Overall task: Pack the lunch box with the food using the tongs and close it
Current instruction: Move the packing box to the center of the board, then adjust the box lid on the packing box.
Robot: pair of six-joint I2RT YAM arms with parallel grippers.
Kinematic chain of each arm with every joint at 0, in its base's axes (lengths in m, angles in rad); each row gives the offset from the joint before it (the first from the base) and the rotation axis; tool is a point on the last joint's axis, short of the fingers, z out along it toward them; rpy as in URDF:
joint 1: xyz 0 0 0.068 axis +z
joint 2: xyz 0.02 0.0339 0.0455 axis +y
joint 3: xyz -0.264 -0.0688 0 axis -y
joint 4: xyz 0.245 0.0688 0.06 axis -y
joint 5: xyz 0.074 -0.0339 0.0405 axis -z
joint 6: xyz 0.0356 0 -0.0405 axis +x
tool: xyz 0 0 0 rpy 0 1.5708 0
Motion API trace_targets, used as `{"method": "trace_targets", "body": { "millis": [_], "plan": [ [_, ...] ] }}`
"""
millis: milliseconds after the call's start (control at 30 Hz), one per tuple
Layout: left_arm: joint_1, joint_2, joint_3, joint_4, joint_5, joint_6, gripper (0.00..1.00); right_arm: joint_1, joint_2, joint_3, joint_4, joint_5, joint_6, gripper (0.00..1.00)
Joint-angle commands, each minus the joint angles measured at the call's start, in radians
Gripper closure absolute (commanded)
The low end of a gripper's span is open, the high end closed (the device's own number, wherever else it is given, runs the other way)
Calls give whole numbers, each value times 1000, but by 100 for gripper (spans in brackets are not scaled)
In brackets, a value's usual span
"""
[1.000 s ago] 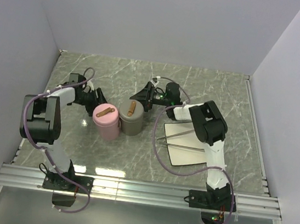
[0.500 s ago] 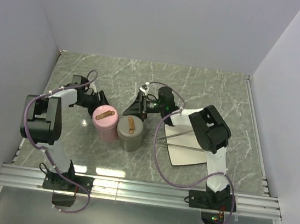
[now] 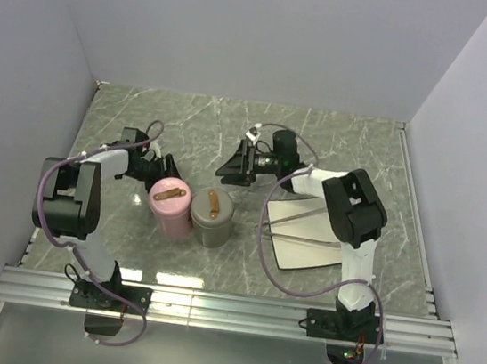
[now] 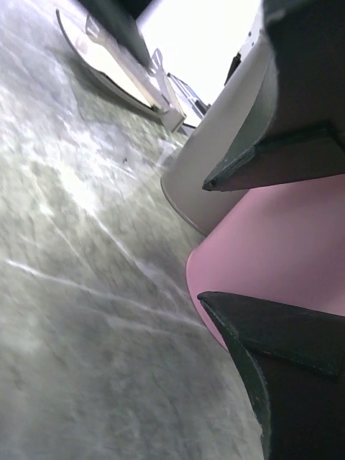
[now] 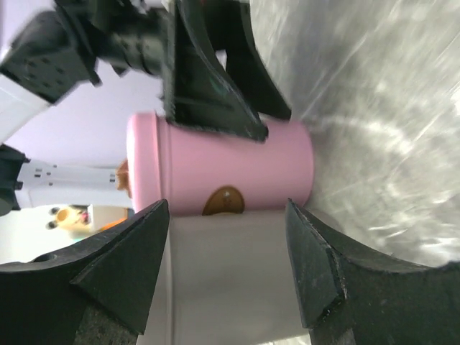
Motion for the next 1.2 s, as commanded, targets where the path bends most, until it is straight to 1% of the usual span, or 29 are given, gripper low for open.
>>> {"method": "trace_targets", "body": {
  "millis": [0, 33, 67, 100, 133, 167, 200, 233, 267, 300, 333, 367, 433, 467, 500, 533, 600, 633, 667, 700, 733, 767, 800, 867, 933, 967, 1000, 1033, 1167],
  "plan": [
    [2, -48, 3, 34, -27, 10, 36, -29, -113, 79, -120, 17, -152, 27],
    [8, -45, 44, 32, -47, 12, 35, -32, -140, 107, -161, 28, -190, 27],
    [28, -40, 71, 29, -71, 16, 34, -35, -156, 122, -258, 34, -277, 27],
    [40, -39, 101, 25, -85, 22, 32, -40, -169, 141, -312, 39, -325, 27],
    [65, -31, 174, 8, -100, 47, 32, -42, -202, 182, -371, 59, -375, 26],
    [82, -31, 212, 3, -129, 62, 31, -42, -219, 204, -492, 70, -484, 25],
    [97, -31, 247, -1, -136, 82, 30, -46, -235, 224, -543, 79, -536, 25],
    [132, -33, 320, -18, -137, 122, 29, -46, -275, 257, -603, 91, -588, 24],
    [149, -34, 356, -29, -131, 148, 28, -48, -295, 276, -713, 106, -703, 23],
    [163, -39, 391, -43, -101, 183, 27, -46, -312, 299, -778, 119, -763, 22],
    [195, -54, 448, -55, -75, 258, 27, -46, -346, 335, -888, 128, -820, 20],
    [212, -68, 466, -66, -12, 292, 24, -45, -363, 349, -933, 146, -910, 20],
    [263, -129, 491, -71, 89, 424, 20, -37, -416, 363, -1026, 162, -978, 18],
    [275, -150, 497, -99, 129, 493, 17, -34, -439, 357, -1045, 169, -1062, 17],
    [284, -172, 505, -124, 207, 609, 16, -29, -481, 350, -1061, 194, -1095, 16],
    [297, -207, 514, -155, 229, 661, 16, -10, -501, 333, -1093, 217, -1157, 16],
    [309, -267, 504, -225, 313, 778, 15, 27, -551, 310, -1117, 305, -1213, 16],
    [323, -287, 496, -251, 356, 821, 15, 70, -567, 301, -1134, 347, -1256, 16],
    [326, -305, 490, -361, 395, 887, 16, 99, -582, 290, -1136, 385, -1271, 16],
    [329, -341, 485, -426, 463, 1068, 17, 119, -613, 256, -1134, 459, -1284, 17],
    [329, -358, 477, -490, 494, 1173, 18, 160, -628, 235, -1107, 484, -1299, 18],
    [329, -376, 465, -611, 513, 1276, 19, 176, -647, 210, -1087, 508, -1304, 18],
    [329, -413, 426, -633, 540, 1399, 20, 193, -676, 167, -1052, 546, -1311, 18],
    [329, -447, 381, -644, 558, 1429, 20, 239, -693, 135, -1023, 593, -1308, 19],
    [329, -477, 338, -718, 579, 1544, 21, 271, -702, 101, -995, 643, -1310, 21],
    [327, -484, 326, -762, 584, 1611, 21, 297, -708, 84, -977, 657, -1310, 21],
    [318, -487, 301, -872, 585, 1771, 21, 310, -728, 45, -954, 668, -1311, 21],
    [314, -488, 287, -899, 584, 1832, 21, 322, -734, 29, -918, 686, -1321, 21],
    [304, -505, 223, -896, 587, 1863, 23, 362, -717, 6, -886, 699, -1313, 22]
  ]
}}
